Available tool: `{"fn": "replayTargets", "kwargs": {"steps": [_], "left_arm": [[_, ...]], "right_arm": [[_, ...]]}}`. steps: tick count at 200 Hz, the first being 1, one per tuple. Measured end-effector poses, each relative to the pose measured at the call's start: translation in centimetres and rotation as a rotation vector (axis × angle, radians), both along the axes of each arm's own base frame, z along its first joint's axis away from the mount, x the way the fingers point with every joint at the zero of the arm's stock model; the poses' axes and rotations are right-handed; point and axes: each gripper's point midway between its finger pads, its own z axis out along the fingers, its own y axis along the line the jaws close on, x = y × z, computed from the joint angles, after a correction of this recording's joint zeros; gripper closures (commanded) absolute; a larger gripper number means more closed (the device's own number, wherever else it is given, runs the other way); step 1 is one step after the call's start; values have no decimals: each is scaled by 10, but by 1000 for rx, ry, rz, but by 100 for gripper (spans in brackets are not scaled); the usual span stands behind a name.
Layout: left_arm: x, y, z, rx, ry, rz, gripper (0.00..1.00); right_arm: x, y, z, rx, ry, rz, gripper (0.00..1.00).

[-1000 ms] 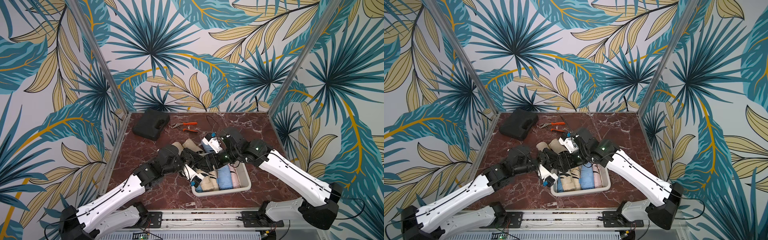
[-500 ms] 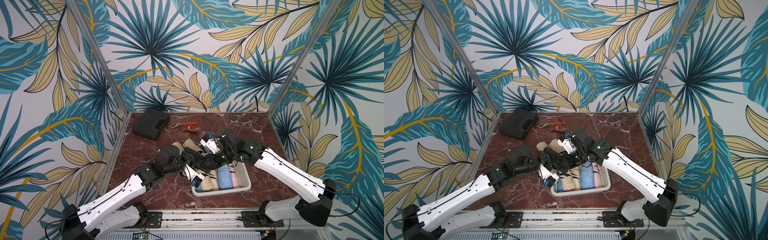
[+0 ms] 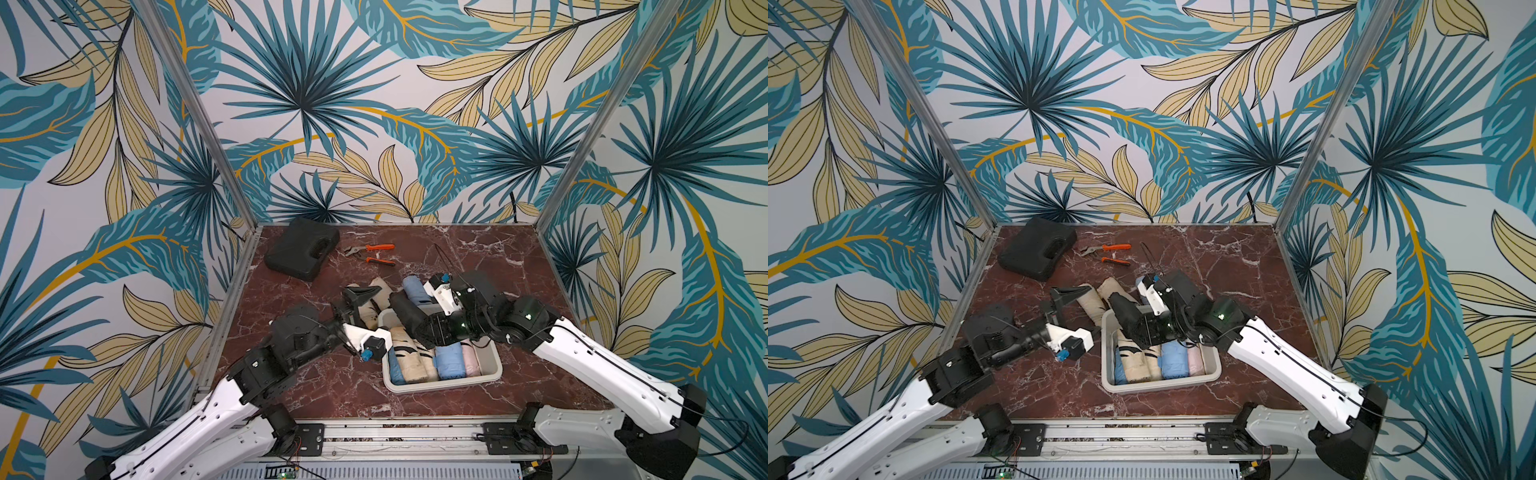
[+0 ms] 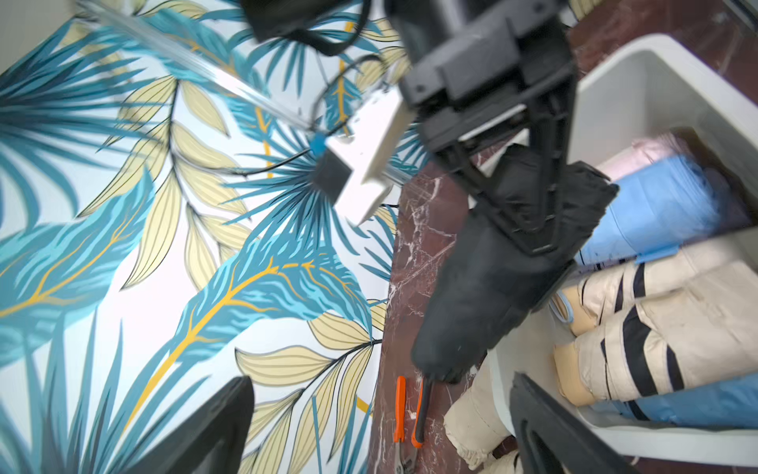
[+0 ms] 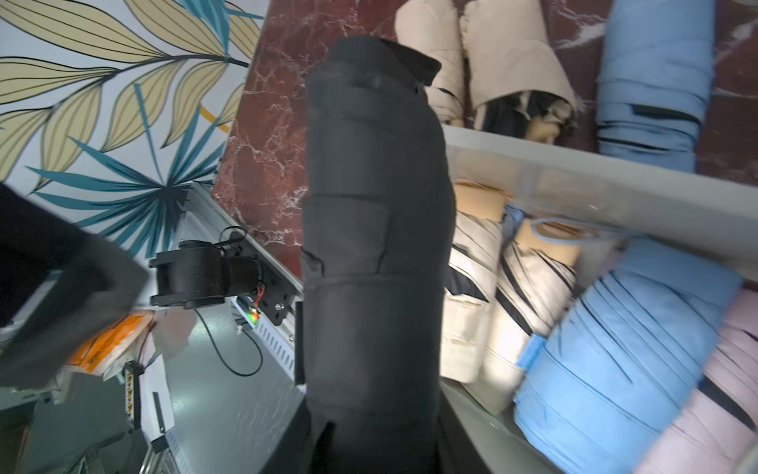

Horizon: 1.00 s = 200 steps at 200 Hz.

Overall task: Put the umbrella into the storage box
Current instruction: Pick up the umbrella from the center of the board, then place the umbrella in the storage box.

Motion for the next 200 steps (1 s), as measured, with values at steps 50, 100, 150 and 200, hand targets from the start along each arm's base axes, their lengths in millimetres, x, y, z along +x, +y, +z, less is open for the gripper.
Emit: {"fn": "replayTargets", "kwargs": {"steps": [50,100,150,200], "left_arm": [[24,37,-3,-377,358,292,0],[91,85,-97,-620,777,848,0],[107,97,-162,-772,1092,1072,0],[119,89,-204,-839,1290,1170,0]], "right_arm": [[-26,-45,-14,-91,22,-54,99],[-31,-46,-52,-192,137,-52,99],[-21,-43,-88,-265,178,-107,99],[-5,-44,-115,-279,145,-218,78]]}}
